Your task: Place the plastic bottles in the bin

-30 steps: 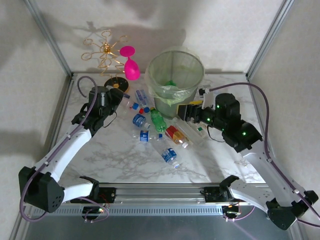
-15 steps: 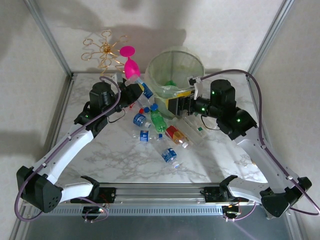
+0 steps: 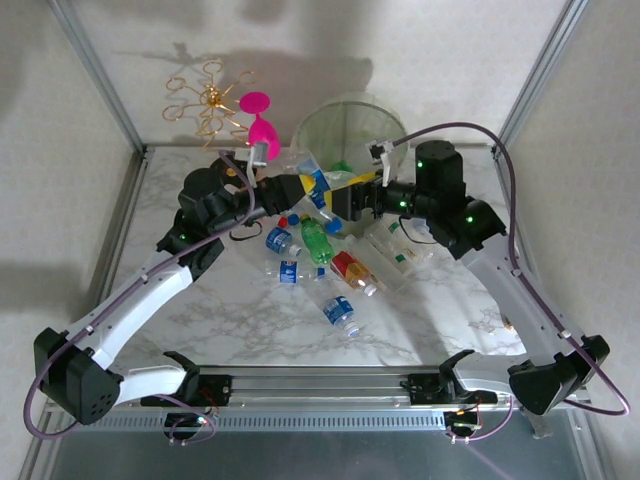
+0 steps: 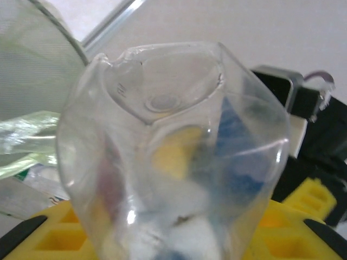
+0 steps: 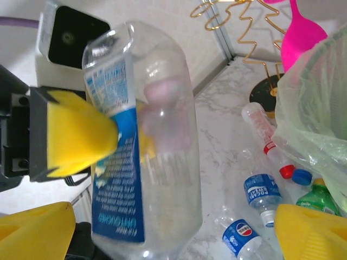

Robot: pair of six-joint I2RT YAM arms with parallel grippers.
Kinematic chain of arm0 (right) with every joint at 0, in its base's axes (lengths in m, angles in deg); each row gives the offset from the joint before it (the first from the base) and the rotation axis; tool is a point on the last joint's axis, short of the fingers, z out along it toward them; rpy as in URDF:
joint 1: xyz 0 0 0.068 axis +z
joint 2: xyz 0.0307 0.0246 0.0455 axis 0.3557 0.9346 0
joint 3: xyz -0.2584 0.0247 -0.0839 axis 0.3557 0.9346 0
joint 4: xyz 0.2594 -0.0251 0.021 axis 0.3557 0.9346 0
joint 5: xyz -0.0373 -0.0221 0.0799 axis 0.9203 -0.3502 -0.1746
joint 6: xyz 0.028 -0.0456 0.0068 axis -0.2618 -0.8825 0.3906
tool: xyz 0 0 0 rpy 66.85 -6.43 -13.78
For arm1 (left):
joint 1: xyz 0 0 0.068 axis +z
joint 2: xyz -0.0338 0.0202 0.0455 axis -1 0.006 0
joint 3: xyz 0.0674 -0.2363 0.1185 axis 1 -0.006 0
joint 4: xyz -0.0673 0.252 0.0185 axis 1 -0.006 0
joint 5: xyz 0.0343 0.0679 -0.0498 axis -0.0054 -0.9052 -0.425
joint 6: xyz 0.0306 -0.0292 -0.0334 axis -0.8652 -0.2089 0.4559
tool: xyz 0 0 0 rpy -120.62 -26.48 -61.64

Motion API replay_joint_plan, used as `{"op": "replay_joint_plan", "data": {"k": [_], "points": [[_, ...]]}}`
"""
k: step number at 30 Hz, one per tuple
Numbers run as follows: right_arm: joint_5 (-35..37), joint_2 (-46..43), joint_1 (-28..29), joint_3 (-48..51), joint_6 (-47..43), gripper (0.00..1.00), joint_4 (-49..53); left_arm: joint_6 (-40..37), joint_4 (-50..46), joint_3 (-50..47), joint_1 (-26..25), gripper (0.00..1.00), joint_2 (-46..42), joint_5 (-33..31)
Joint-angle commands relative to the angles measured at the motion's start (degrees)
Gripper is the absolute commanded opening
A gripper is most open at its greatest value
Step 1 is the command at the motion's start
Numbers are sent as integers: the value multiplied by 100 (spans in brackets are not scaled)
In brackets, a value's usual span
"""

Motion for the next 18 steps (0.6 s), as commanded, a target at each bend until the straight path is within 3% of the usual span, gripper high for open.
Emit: {"op": "replay_joint_plan", "data": {"k": [1,6,14,18], "points": [[-1291,-88,-269,114,242,95,-359,-127,701,-143,-84,27,-191,463],[-2885,-345,-376,983,1337,94,-1980,99,1234,-269,-102,28,-228,618],[-2809,-374,-379,1286,1517,92,-2165,253,1765,-246,-386,30,-116,828],[-2942,-405,-379,1443,2039,86,-2892,130,1702,-214,-513,30,-96,823]]}}
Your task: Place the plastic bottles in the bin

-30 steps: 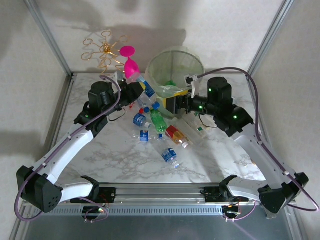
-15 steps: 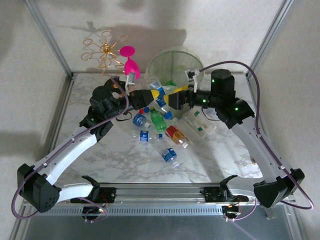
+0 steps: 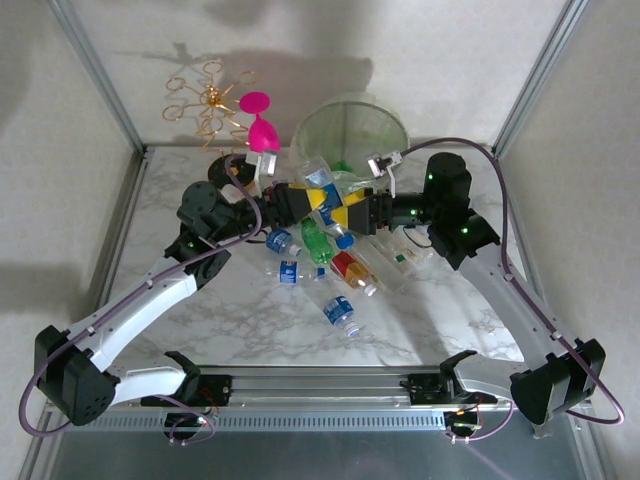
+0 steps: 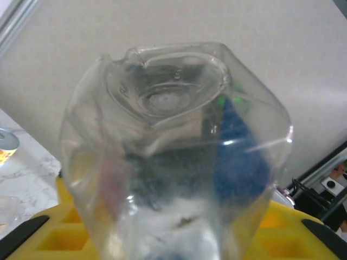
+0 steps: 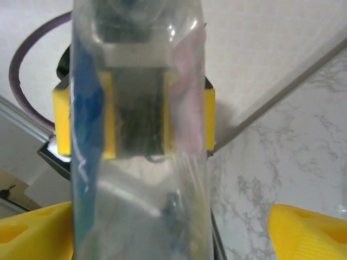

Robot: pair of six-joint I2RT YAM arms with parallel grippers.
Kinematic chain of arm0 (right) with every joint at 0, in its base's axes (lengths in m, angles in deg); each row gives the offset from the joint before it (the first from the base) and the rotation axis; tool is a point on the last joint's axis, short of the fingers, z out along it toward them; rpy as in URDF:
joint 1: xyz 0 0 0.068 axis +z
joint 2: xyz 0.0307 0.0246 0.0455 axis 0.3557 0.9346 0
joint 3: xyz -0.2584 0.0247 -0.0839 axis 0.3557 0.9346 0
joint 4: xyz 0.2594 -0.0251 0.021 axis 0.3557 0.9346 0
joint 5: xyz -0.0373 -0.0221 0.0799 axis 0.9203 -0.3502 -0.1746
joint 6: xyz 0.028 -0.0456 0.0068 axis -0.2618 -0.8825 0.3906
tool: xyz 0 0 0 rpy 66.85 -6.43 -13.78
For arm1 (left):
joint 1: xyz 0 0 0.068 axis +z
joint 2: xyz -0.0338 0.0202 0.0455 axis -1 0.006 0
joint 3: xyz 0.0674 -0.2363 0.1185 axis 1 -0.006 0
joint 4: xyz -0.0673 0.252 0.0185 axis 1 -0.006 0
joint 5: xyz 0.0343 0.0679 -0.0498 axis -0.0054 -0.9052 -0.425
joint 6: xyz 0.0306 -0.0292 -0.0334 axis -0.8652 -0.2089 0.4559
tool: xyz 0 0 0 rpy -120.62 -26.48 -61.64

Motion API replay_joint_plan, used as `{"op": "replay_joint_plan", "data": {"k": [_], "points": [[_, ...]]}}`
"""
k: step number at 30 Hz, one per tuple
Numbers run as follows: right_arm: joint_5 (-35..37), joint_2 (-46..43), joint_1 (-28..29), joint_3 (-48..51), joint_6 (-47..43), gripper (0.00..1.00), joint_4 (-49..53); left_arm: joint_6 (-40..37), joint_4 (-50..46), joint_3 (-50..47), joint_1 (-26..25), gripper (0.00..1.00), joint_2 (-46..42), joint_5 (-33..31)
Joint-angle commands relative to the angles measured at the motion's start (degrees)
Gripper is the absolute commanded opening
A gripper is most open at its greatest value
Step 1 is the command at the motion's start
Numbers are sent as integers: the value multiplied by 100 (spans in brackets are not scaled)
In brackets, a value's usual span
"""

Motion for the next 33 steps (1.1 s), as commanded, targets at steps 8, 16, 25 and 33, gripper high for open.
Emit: {"op": "replay_joint_plan", "data": {"k": [8,16,25,33], "points": [[-280,-127,-10,302,815,57,-1141,-334,-30,150,-111,31,-31,14],[-172,-205,-63,365,848,48,-1102,-354,-123,236,-118,63,26,-166],[794,-158,-423,-259,179,46,33,-1003,-1217,405,-112,79,-438,-1754],[3408,680,-511,-2042,-1089,47,1996,-1710,-2735,482,-119,78,-654,-3946]]}}
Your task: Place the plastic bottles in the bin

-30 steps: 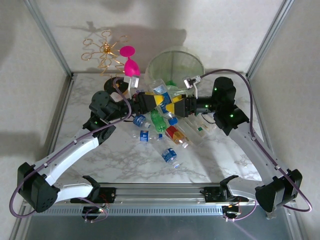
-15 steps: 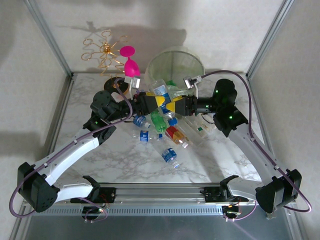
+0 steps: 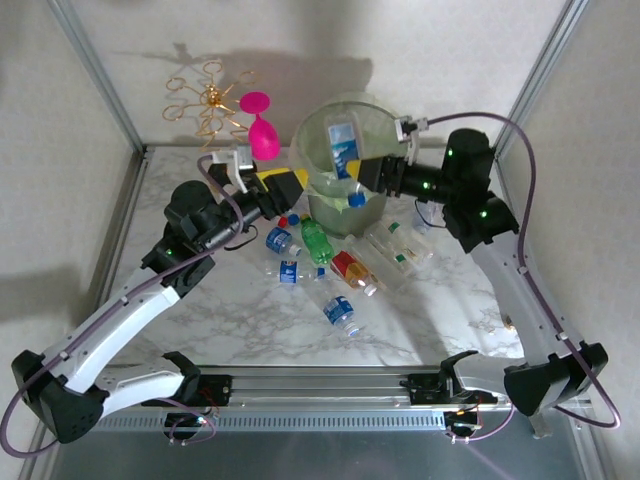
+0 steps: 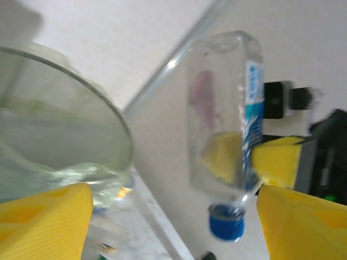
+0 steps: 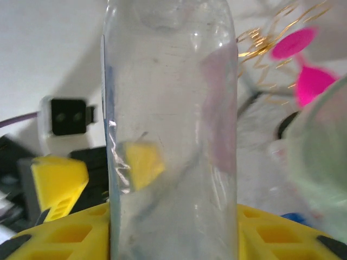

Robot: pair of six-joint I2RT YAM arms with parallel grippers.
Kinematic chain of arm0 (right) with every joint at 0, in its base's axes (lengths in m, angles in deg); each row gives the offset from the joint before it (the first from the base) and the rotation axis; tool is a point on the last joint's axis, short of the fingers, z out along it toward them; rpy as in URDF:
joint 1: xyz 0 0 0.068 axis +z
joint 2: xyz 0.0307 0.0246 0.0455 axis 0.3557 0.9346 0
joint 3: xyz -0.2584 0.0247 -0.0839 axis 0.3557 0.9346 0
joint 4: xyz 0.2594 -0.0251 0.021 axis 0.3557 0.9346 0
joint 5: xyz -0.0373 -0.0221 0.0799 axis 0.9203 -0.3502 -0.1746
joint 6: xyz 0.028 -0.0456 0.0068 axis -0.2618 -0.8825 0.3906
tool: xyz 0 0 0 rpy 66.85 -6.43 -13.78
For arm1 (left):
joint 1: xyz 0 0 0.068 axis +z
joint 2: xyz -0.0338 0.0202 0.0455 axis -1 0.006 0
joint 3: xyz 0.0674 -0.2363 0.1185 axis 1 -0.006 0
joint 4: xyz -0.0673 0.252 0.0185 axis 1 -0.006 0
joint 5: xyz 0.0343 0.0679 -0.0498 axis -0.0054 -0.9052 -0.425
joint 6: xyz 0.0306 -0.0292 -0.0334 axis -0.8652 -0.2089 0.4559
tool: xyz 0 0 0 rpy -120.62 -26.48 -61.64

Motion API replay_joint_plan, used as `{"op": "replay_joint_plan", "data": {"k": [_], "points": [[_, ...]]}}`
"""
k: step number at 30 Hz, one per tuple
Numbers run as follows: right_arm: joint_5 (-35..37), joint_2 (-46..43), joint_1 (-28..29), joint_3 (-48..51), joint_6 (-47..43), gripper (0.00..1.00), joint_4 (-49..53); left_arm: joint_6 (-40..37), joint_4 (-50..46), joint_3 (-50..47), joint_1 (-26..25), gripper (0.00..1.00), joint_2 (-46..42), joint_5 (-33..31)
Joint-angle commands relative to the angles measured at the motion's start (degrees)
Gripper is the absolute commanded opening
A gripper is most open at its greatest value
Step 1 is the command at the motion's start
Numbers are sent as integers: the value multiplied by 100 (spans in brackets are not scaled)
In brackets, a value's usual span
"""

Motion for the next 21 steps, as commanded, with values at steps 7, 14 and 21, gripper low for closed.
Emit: {"op": "replay_joint_plan", "data": {"k": [7,14,21], "points": [[3446,1429,-62,-1600,-762,45,1299,-459,-1268,-121,-25,77,164,-2171],[4429,2347,30,-1887,-561,46,1425,-514,-1356,-159,-24,76,179,-2346],[5392,3083,441,-2347,-389,45,1989,-451,-1352,-234,-32,76,137,-2392]]}}
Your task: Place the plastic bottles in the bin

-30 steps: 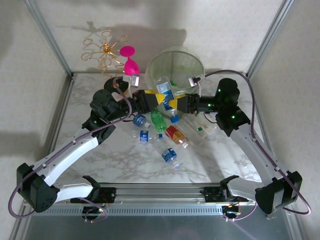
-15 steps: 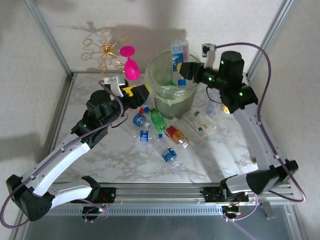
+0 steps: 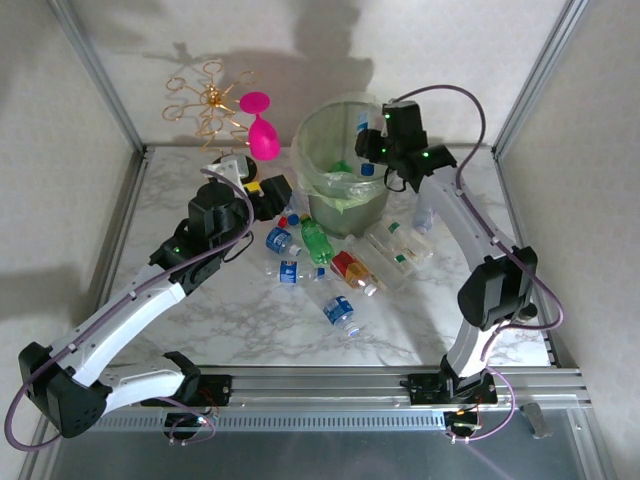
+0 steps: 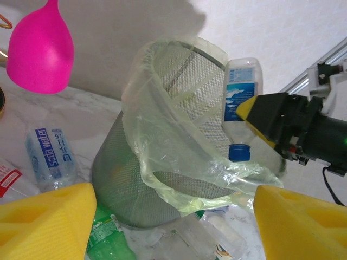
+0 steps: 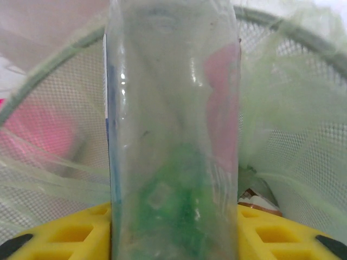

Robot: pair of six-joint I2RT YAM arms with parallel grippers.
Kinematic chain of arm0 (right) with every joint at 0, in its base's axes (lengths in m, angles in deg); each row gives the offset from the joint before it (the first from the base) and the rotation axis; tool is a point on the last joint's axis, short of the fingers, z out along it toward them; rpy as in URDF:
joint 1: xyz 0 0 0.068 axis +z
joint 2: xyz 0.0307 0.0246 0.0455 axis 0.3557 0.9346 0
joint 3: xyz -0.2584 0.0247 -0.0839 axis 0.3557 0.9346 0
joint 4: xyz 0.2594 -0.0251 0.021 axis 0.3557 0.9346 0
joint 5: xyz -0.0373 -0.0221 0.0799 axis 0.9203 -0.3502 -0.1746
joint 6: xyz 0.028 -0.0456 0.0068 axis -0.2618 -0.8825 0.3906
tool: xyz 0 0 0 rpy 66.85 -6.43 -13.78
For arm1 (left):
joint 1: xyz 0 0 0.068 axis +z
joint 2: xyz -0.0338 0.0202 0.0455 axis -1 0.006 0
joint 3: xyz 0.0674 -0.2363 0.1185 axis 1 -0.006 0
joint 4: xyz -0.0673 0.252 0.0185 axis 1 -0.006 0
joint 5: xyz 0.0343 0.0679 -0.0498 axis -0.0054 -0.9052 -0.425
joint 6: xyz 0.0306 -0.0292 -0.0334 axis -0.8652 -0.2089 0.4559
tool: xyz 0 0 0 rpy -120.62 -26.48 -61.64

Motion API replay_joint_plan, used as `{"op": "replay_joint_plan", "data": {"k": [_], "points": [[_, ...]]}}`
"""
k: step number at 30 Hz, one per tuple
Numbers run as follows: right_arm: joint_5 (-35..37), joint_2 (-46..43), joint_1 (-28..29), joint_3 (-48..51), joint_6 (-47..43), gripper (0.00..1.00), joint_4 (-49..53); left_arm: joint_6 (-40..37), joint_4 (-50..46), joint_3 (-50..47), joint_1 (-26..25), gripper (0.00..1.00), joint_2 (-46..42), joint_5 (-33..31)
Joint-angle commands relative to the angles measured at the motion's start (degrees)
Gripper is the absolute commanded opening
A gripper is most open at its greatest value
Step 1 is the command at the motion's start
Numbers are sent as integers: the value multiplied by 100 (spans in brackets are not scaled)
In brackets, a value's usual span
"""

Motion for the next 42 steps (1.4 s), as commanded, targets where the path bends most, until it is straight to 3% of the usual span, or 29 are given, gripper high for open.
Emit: {"op": "replay_joint_plan", "data": {"k": [1,10,16,21,28,42], "points": [[783,222,223,-417,193,45,401,-22,-31,-102,-28,76,-91,-167],[1592,1270,378,-1623,617,45,1393,70,-34,-147,-27,76,-112,-306],[1766,1787,445,-2208,794,45,1808,106,-81,-147,-19,76,-112,-448],[1761,1789,454,-2061,860,50,1712,119,-97,-142,-19,76,-138,-517],[1729,1722,455,-2093,790,76,1651,114,-96,-129,-10,76,-116,-565],[1514,1114,450,-2392,374,77,1520,197,-121,-131,49,77,-79,-565]]}}
